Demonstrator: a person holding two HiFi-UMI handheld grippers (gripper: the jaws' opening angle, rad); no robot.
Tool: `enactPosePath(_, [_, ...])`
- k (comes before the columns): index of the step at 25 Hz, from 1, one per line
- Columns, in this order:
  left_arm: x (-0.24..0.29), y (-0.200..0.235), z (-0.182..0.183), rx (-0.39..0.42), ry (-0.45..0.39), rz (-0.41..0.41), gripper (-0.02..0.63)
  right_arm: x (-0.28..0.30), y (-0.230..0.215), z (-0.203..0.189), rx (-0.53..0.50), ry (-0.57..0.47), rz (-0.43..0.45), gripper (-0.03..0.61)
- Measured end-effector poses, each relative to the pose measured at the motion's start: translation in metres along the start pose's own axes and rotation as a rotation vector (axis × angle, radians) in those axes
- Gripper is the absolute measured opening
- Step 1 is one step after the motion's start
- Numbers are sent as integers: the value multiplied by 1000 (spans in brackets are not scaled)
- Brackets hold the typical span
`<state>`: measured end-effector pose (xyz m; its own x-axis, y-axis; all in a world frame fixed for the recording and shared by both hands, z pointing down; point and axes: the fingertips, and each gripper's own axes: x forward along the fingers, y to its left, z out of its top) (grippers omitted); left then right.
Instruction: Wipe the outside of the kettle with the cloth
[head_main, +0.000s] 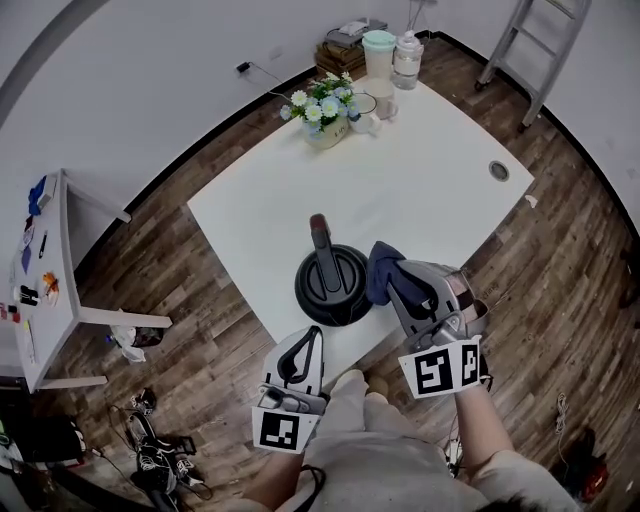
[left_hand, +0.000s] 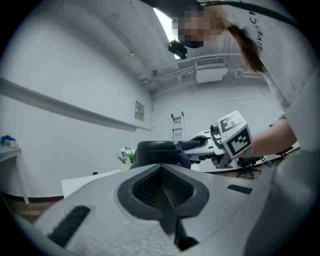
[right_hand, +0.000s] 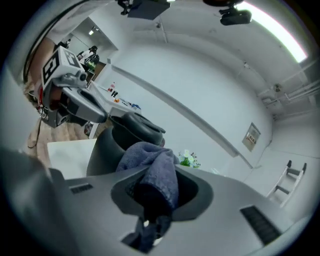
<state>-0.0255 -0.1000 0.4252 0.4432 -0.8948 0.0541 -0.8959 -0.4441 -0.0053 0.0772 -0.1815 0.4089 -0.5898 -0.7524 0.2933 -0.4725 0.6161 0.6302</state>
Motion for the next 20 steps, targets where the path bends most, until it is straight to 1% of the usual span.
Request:
enactPosePath(1, [2,0,1,-2,-5,6,6,4,2,-4,13,18,9,67])
enactPosePath(4, [1,4,-1,-81,-23,28,6,10,7,-16,111,37,50,67])
enactPosePath(5, [0,2,-1,-91,-29,20,6,11,8,-21,143,42,62,67])
enactPosePath(7, [5,-11,-2,-79,-37,-31,6,14,12,-37,184,60,76,67])
enactPosePath(9, [15,-32,-8,-78,-35,-109,6,18,22,-55,199,100,96,67])
enactPosePath(11, [24,-51,-16,-113,-33,-165,6,21,39,-71,207,147,129,67])
enactPosePath(13, [32,-67,-24,-144,-22,-203,6,23,56,-84,230,174,157,67])
enactPosePath(16, [48,-86,-32,-159,-7,-243,6,27,72,-99,268,194,185,67])
enactPosePath(20, [66,-97,-42,-204,-7,-233,6,33,88,-114,277,210,245,67])
